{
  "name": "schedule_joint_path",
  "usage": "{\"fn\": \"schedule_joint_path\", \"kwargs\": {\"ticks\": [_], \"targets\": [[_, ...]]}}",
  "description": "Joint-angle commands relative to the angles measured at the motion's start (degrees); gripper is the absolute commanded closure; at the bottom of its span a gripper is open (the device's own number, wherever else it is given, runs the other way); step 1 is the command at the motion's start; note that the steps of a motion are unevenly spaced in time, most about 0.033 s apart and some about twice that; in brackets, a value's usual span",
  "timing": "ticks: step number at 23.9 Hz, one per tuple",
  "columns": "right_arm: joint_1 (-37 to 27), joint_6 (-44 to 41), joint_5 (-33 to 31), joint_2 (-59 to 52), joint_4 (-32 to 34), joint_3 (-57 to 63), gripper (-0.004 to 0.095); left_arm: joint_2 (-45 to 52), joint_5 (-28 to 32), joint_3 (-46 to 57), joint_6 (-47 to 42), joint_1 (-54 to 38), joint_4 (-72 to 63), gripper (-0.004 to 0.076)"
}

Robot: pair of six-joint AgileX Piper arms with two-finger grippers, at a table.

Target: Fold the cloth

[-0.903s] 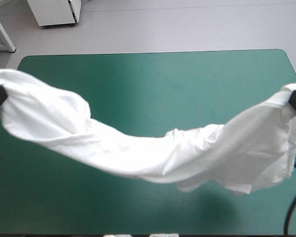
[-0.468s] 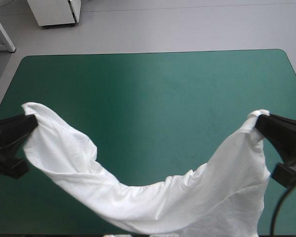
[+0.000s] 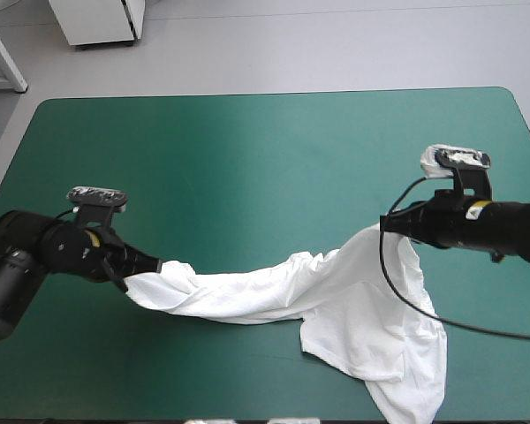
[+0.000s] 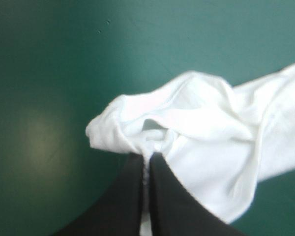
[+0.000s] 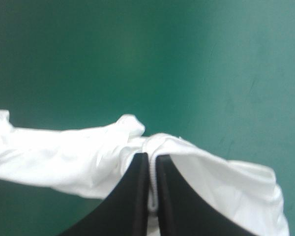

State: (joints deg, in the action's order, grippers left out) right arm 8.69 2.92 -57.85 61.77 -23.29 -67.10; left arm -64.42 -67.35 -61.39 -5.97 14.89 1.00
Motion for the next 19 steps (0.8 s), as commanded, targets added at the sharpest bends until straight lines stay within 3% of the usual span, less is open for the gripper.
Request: {"fn": "schedule_joint_path", "kwargs": {"ticks": [1,11,19], "targets": [[0.0,4.5,10.9,7.5,-1.3,-3.5,0.0921,-6.0,11.4,-1.8,-0.5,0.3,2.9,0.0734],[0.0,10.4,14.1,33.7,-1.3,-20.3,0.0921,-23.9,24.7,-12.6,0.0,-7.9,2.8,0.0734],[-0.1,10.4,14.0,44.7,6.0,-29.0,0.0916,-38.3,24.0,-24.9,2.7,-9.5,3.2,0.0732]]}}
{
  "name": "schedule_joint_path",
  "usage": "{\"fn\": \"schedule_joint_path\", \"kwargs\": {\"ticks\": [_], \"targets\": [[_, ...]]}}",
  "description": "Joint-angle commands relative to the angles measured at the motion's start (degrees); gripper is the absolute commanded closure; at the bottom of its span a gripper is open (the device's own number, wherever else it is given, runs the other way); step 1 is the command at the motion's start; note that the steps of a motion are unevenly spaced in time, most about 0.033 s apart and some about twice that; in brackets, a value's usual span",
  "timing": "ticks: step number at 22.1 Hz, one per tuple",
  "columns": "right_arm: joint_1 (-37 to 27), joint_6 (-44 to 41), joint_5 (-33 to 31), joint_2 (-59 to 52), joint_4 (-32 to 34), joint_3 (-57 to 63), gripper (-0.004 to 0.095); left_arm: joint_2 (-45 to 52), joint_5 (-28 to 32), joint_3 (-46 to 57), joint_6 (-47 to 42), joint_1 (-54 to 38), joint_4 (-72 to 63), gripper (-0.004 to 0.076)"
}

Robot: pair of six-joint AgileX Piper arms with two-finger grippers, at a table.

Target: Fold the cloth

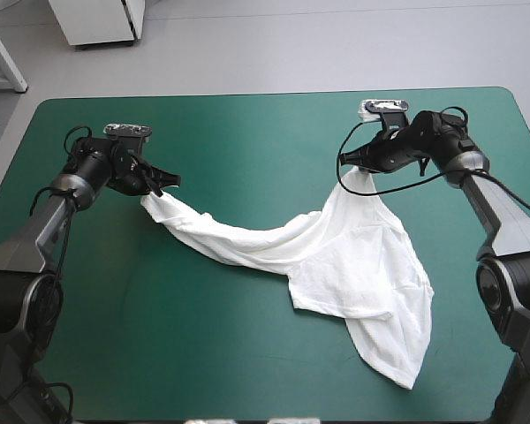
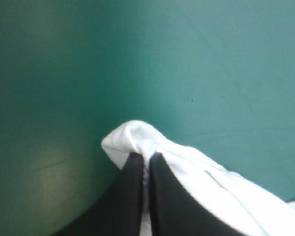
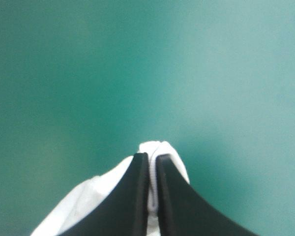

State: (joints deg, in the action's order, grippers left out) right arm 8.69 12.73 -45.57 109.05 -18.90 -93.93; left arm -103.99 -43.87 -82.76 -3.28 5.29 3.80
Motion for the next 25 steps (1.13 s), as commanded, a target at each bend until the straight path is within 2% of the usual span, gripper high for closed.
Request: {"fn": "schedule_joint_path", "kwargs": {"ticks": [1,2,4,5,7,8,9,13,16,19,23,25], "targets": [[-0.1,0.7,1.3,-2.6,3.0,-2.2,0.0883,0.9,-0.5,-4.4,1.6,0.0,0.4,0.0725],[-0.2,1.0,0.9,-2.6,3.6,-2.5,0.0834,0.9,-0.5,-4.7,3.3,0.0,0.4,0.07],[-1.2,1.0,-0.2,-2.7,3.2,-3.5,0.0633,1.0,-1.2,-6.7,5.7,0.0,0.6,0.0566],[-1.8,1.0,-1.1,-2.8,3.3,-4.7,0.0474,1.0,-2.3,-8.1,6.2,0.0,0.6,0.0451],[-3.0,0.6,-3.3,-3.8,2.9,-6.6,0.0237,1.0,-5.3,-12.0,6.3,0.0,0.6,0.0239],[-3.6,0.6,-4.1,-4.7,2.9,-7.0,0.0204,1.0,-7.3,-13.7,6.3,0.0,0.7,0.0165],[-4.3,0.8,-4.9,-6.5,3.1,-6.9,0.0208,1.4,-9.7,-15.8,6.4,0.0,0.7,0.0129],[-5.4,1.0,-9.0,-12.0,3.9,-5.9,0.0218,5.9,-16.3,-16.8,12.3,0.1,-0.3,0.0131],[-5.3,1.0,-9.8,-17.1,4.5,-3.9,0.0224,10.7,-20.1,-16.3,14.1,0.1,-0.1,0.0134],[-5.1,0.1,-11.4,-26.5,5.3,2.3,0.0226,17.3,-23.3,-14.6,15.7,0.1,0.6,0.0134],[-5.1,-2.8,-11.7,-44.2,9.1,17.1,0.0237,24.7,-23.5,-5.7,16.7,0.1,3.7,0.0134],[-5.1,-5.5,-12.3,-52.3,9.8,23.4,0.0237,25.9,-20.8,-0.2,16.3,0.1,5.3,0.0134]]}}
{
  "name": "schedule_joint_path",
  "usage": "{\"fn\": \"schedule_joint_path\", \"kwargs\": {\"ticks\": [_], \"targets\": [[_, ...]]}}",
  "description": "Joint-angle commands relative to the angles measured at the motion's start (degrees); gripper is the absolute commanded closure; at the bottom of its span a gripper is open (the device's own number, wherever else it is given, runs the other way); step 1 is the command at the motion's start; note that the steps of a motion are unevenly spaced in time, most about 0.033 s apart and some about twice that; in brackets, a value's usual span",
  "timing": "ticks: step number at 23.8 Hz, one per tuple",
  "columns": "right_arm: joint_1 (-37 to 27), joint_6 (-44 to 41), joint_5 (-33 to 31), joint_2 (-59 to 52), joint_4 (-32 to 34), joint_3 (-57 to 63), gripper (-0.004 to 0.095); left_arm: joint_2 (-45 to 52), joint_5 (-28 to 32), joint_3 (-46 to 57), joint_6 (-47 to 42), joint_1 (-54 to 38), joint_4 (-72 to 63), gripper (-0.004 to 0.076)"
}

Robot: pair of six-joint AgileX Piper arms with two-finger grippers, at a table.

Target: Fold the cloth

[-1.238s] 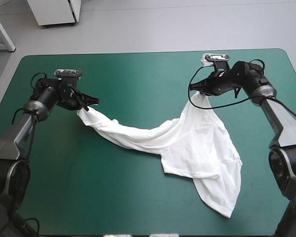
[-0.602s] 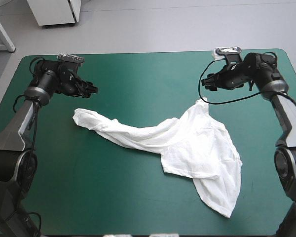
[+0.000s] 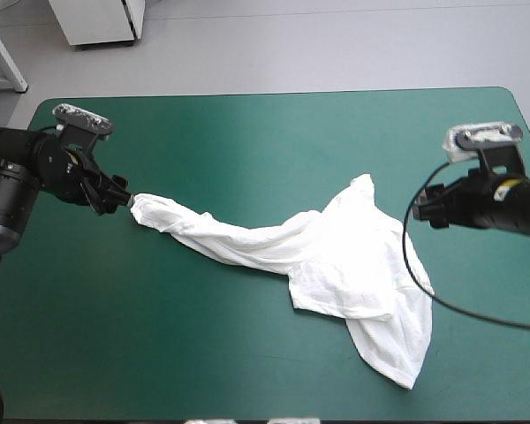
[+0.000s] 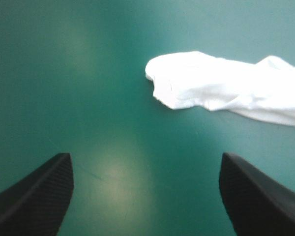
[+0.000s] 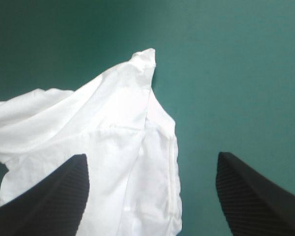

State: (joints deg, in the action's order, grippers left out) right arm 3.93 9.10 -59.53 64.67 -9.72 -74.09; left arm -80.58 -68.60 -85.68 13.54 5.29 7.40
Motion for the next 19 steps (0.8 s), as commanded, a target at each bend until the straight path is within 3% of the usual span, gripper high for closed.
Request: {"fn": "schedule_joint_path", "kwargs": {"ticks": [1,5,7,13,19], "targets": [[-0.4,-2.5,1.2,-10.0,0.6,5.0,0.0237,2.5,5.1,4.1,-0.7,0.1,1.8,0.0134],[-0.4,-5.4,-9.9,-17.5,0.7,9.6,0.0237,-0.8,12.4,9.8,-0.7,0.1,1.5,0.0134],[-0.4,-6.0,-11.9,-18.0,0.7,9.9,0.0237,-4.8,14.1,9.8,-0.7,-0.4,1.0,0.0134],[-0.4,-6.3,-11.9,-17.8,-1.4,10.2,0.0237,-14.7,23.0,9.8,0.0,-3.3,-5.4,0.0134],[-0.4,-6.3,-11.9,-17.6,-2.6,11.5,0.0249,-20.3,24.0,6.8,-0.1,-4.3,-5.9,0.0134]]}}
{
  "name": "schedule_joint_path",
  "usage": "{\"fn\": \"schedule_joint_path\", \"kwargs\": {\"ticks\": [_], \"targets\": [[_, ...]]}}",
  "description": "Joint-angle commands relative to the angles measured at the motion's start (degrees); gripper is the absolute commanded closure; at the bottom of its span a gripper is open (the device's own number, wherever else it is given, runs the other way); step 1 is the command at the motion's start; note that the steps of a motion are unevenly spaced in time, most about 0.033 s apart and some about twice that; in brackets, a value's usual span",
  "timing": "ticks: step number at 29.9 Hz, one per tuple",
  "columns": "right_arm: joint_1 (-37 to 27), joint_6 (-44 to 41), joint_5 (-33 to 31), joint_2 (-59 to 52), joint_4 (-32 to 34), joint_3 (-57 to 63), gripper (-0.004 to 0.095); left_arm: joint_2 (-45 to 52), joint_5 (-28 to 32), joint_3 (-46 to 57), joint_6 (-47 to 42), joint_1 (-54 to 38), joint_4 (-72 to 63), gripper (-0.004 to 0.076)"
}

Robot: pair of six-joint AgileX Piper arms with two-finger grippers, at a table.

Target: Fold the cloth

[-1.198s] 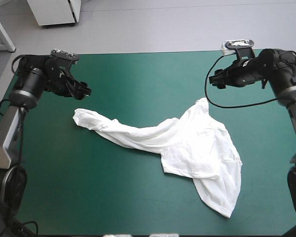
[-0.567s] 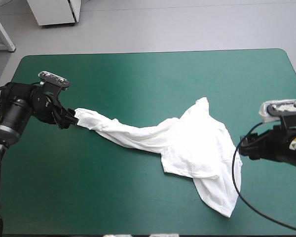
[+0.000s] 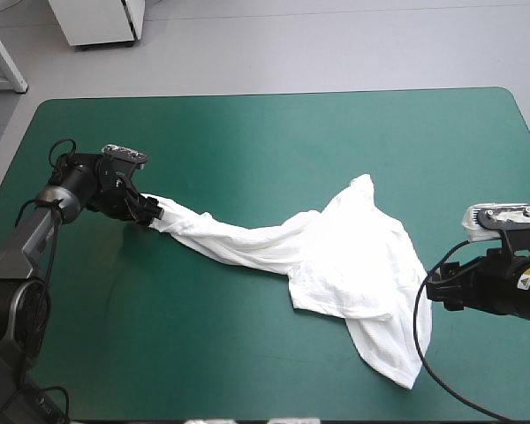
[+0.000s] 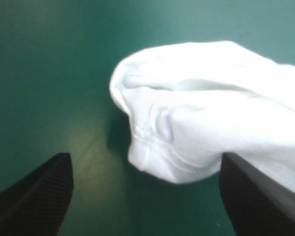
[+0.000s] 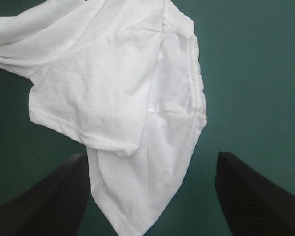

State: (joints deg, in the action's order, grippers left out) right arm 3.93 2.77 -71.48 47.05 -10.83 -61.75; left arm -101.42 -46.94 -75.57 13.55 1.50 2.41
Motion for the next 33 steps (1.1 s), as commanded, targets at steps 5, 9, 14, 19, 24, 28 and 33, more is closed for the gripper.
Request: {"fn": "schedule_joint_path", "kwargs": {"ticks": [5,9,14,19,24,28,33], "targets": [[-0.4,0.2,0.1,0.7,-2.7,-0.7,0.026,-4.4,1.7,-10.0,0.0,-0.6,-2.4,0.0134],[-0.4,0.4,0.1,1.1,-2.9,-0.7,0.026,-9.2,-1.2,-15.5,2.6,-0.6,-7.8,0.0151],[-0.4,0.4,0.1,1.1,-3.6,-0.7,0.026,-12.8,-2.4,-18.7,2.9,-0.6,-10.5,0.0282],[-0.4,0.8,0.1,1.1,-4.5,-0.7,0.026,-13.1,-2.5,-18.7,4.0,-0.5,-11.9,0.0529],[-0.4,1.2,0.1,1.1,-4.5,3.5,0.0261,-13.1,-4.2,-18.8,5.9,-0.5,-14.3,0.0731],[-0.4,2.5,0.1,1.1,-4.5,11.3,0.0262,-11.9,-8.4,-19.1,6.1,-0.5,-14.7,0.0734],[-0.4,2.9,0.1,1.1,-4.9,19.0,0.0262,-7.2,-10.8,-19.1,6.1,-0.5,-14.8,0.0734]]}}
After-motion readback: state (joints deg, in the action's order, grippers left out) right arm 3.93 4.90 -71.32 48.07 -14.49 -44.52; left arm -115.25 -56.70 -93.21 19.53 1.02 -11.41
